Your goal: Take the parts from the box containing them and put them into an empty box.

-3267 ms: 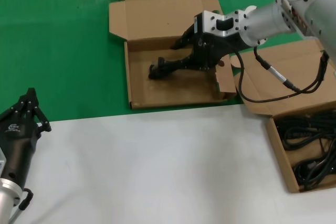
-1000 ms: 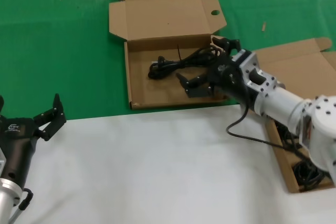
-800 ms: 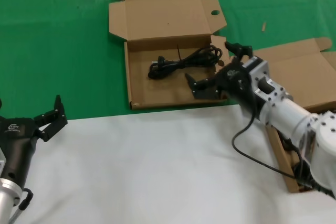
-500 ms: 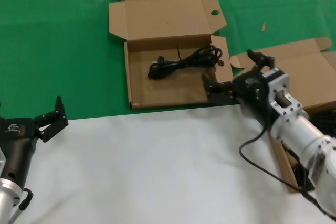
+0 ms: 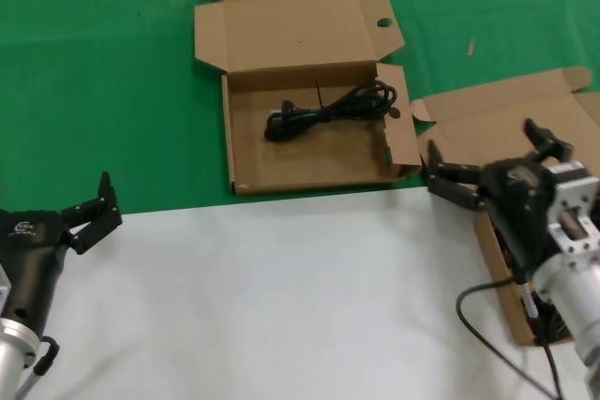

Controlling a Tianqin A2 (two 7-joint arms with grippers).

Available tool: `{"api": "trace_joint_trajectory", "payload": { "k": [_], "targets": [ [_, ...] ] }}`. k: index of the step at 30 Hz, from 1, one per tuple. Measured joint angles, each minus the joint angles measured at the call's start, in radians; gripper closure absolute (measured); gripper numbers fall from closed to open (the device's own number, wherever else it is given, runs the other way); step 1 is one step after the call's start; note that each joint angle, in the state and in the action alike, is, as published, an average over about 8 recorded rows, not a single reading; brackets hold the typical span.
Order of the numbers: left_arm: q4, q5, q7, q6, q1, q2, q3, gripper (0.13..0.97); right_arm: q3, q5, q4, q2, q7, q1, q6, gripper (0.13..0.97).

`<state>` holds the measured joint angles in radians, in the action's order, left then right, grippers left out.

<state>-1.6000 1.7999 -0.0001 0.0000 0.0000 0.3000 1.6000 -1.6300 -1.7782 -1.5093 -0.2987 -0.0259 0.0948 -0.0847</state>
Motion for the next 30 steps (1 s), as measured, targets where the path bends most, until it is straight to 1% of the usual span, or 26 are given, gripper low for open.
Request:
{"api": "trace_joint_trajectory", "payload": {
  "k": [6,30],
  "targets": [
    [0.000,0.000,0.000,0.000,0.000,0.000,0.000,0.132,0.015,-0.011,-0.046,-0.001,0.013,-0.048,0.043,0.129],
    [0.000,0.000,0.000,0.000,0.000,0.000,0.000,0.132,0.016,-0.012,-0.048,-0.001,0.014,-0.051,0.045,0.129]
  ]
}}
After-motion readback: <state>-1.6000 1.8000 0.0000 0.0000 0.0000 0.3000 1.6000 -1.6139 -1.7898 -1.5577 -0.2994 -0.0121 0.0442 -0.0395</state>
